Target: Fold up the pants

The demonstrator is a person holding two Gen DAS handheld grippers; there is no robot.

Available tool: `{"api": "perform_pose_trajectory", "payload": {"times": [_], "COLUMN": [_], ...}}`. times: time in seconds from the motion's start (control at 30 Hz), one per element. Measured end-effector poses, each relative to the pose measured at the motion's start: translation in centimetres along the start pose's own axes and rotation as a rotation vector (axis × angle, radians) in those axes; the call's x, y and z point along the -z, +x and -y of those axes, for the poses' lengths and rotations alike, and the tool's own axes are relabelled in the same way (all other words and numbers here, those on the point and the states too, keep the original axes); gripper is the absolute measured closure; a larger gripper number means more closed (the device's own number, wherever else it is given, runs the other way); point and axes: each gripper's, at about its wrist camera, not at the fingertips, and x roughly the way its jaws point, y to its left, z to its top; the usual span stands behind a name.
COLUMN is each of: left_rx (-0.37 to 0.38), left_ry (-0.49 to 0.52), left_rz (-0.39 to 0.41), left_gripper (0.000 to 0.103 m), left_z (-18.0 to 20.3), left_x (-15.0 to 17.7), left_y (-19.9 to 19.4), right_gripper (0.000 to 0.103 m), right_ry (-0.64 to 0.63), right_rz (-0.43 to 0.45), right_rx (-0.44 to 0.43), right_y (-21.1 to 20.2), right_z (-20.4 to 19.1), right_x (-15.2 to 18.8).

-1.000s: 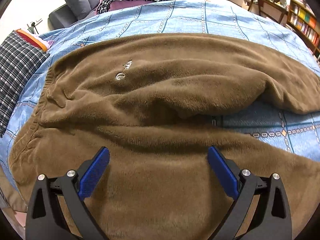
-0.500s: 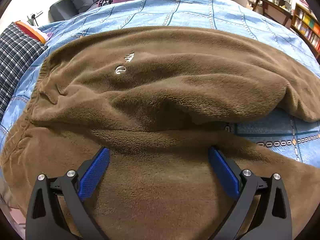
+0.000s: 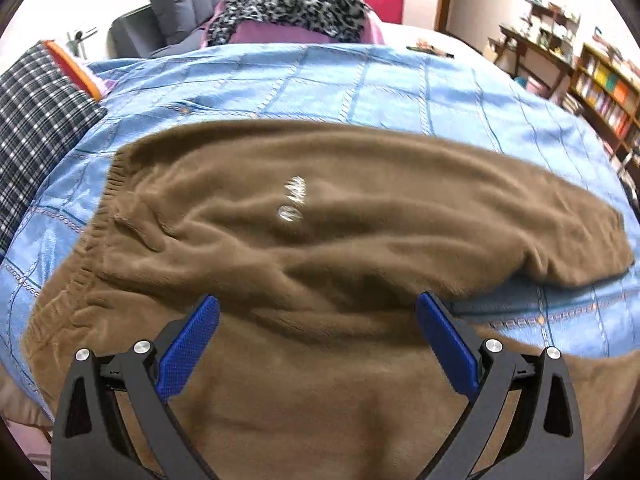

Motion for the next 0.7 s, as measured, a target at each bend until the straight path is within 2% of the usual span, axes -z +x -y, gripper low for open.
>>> {"api": "perform_pose_trajectory", "payload": {"times": [0.23,0.4,0.7], "left_rx": [-0.077,-0.130,-0.204], "left_ry": [-0.063,-0.101,-0.185], "left_rz": [0.001,0.016,0.001], "left_gripper": [0.005,0.005,0.005], "left_z": [-4.1,-7.6,-14.0], "left_x": [-2.1,-3.8,-7.2], "left_y": [0.9,1.7,4.1], "right_gripper": [0.039,0.039,0.039], "right_ry": [-0.057,-0.081,-0.080], "right_rz": [-0.001,-0.027,-0.078], "right_rx": [-0.086,-0.133,-0.181], "right_y": [0.4,1.3,3.2], "right_z": [-5.9,-9.3,-13.0], "right_x": [-0.6,-0.8,-1.3]}}
